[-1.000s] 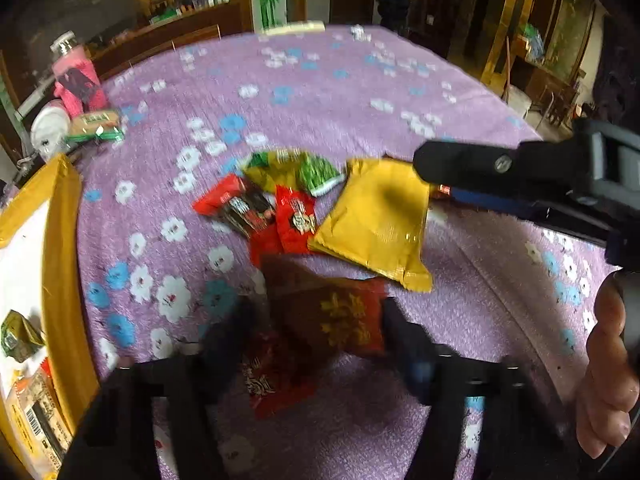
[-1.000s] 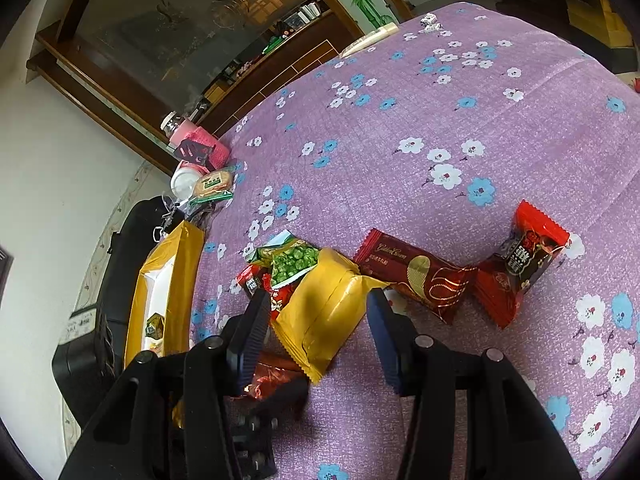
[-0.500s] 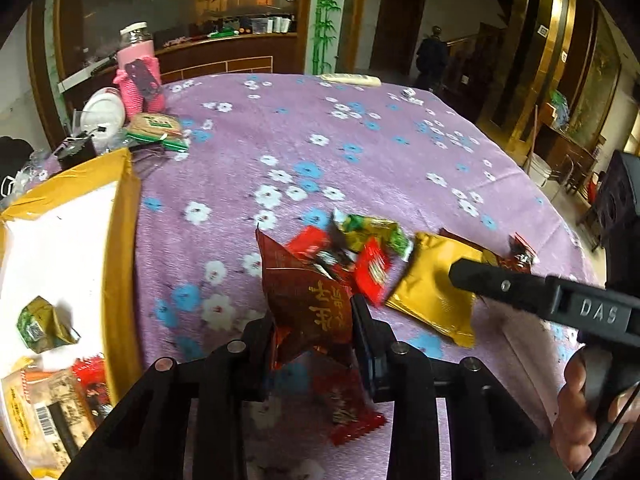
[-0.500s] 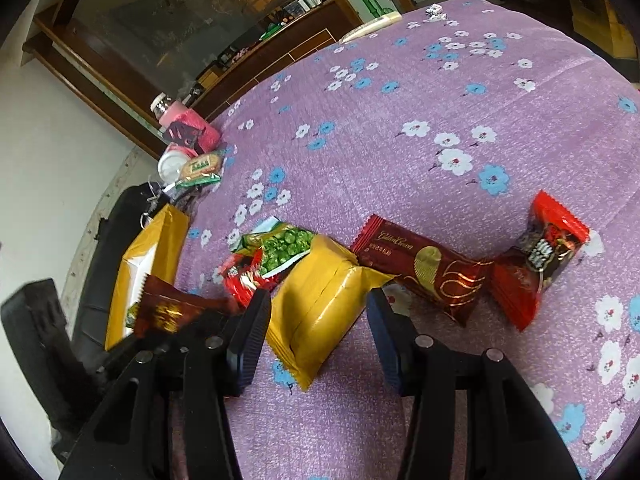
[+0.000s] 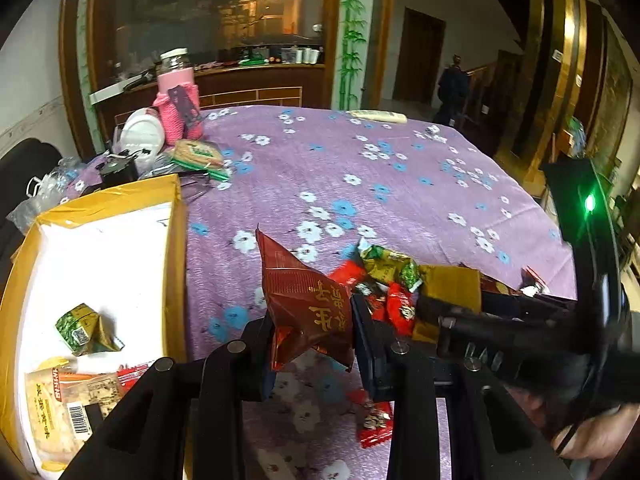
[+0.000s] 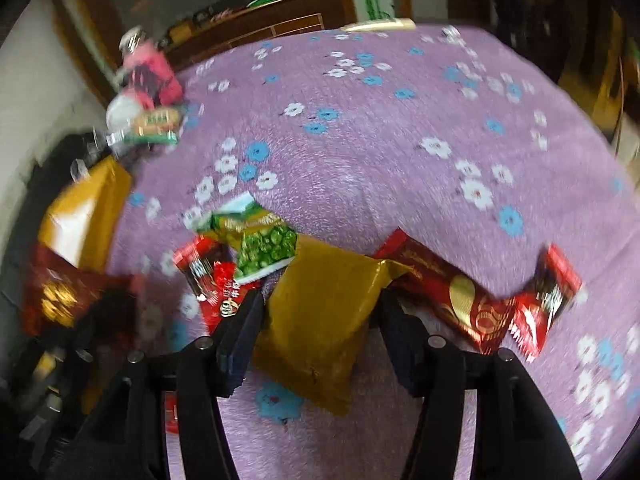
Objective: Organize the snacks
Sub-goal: 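Lift the red bag and yellow pouch off the table with both grippers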
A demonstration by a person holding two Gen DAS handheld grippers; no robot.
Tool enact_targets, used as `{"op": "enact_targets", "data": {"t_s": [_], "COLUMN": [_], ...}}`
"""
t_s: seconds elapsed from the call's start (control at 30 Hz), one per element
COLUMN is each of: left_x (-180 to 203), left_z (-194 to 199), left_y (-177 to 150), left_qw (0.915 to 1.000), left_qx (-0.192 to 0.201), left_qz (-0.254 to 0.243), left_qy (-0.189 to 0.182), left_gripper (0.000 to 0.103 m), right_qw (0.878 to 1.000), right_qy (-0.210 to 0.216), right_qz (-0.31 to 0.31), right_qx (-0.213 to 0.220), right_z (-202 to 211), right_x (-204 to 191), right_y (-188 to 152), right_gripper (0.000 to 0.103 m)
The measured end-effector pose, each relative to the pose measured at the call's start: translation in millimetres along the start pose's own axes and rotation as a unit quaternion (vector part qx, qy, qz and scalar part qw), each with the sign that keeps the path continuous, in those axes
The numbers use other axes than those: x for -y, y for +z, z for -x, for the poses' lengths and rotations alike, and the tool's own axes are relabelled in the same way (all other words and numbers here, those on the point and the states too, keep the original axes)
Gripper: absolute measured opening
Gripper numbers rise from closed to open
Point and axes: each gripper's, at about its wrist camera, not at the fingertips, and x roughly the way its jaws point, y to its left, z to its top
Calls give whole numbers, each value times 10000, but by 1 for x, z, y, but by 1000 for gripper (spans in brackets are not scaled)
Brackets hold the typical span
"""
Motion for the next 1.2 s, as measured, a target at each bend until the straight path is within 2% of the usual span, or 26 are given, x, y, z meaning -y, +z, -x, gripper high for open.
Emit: {"op": "enact_targets", "data": {"t_s": [0.1,0.2,0.27,0.37,0.63,0.93,1.2], "left_x": [-5,-3,-1,1,1,1,0], "left_z": [-3,-4,-5,-6,-5,1,6], "left_y": [1,0,-1,-1,-2,-2,-1], "left_qw": [10000,10000,10000,10000,10000,10000,9999], "left_qx": [-41,-32,-41,-35,-27,66,149], "left_qz": [87,47,3,-39,-35,-14,10], "left_qy": [7,36,36,53,43,61,84], "left_gripper": [33,33,33,33,33,33,33], "right_qw": [9996,9982,9963,9947,9897,9880,9871], "right_qy": [0,425,621,648,979,1082,1011], "right_qz": [174,-78,-235,-193,-11,145,346], "right_qx": [243,404,536,772,1048,1093,1194], "right_z": [4,11,18,28,41,42,44], "right_x": [1,17,25,24,8,-1,-9], "right_y": [-10,-10,-6,-4,-4,-9,-11], "right_gripper": [50,39,37,37,37,37,37]}}
